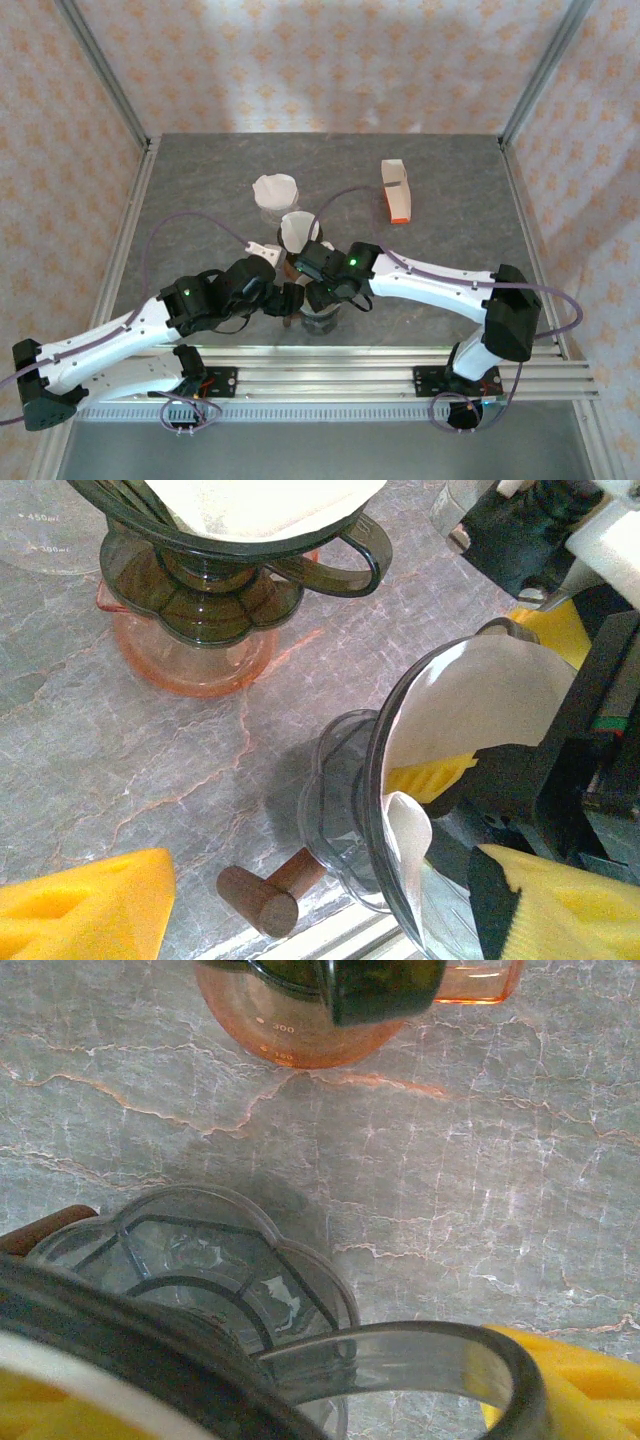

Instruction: Place the coffee filter in the dripper

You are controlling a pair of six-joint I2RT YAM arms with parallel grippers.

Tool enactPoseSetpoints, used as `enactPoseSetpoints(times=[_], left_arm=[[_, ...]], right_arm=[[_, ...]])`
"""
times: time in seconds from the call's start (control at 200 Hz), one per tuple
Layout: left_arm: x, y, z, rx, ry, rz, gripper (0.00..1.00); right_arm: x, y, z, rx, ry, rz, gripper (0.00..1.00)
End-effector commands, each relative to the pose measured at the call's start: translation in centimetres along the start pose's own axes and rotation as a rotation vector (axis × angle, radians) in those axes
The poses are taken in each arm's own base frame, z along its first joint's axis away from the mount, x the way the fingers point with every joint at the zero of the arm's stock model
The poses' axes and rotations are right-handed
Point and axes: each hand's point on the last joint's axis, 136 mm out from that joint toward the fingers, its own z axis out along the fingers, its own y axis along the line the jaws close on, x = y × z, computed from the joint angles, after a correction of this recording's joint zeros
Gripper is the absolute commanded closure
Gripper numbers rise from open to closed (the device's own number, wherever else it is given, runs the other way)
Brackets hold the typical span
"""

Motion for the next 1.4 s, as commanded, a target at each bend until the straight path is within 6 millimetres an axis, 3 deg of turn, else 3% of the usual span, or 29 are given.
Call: enactPoseSetpoints(times=[0.0, 0.4, 0.746, 1.161, 1.396], left_arm=[[0.0, 1.0, 0.4, -0.037, -0.009, -0.015, 0.23], [0.8, 1.3, 0.7, -0.055, 0.024, 0.002, 0.31], [0.7, 1.4, 0.7, -0.057, 0.022, 0.001, 0.32], [0.9, 1.4, 0.8, -0.058, 0.025, -0.003, 0.32], [0.9, 1.5, 0.8, -0.058, 0.024, -0.006, 0.32]], right_arm=[[0.5, -0.4, 1.1, 0.048, 0.006, -0.001, 0.23], [-0.5, 0.0, -0.1, 0.016, -0.047, 0.017, 0.23], [-1.5, -0.5, -2.4, 0.005, -0.121, 0.039, 0.22], [-0.9, -4.0, -5.6, 0.071, -0.205, 0.09, 0.22], [-0.1, -5.3, -5.6, 0.086, -0.21, 0.127, 0.22]])
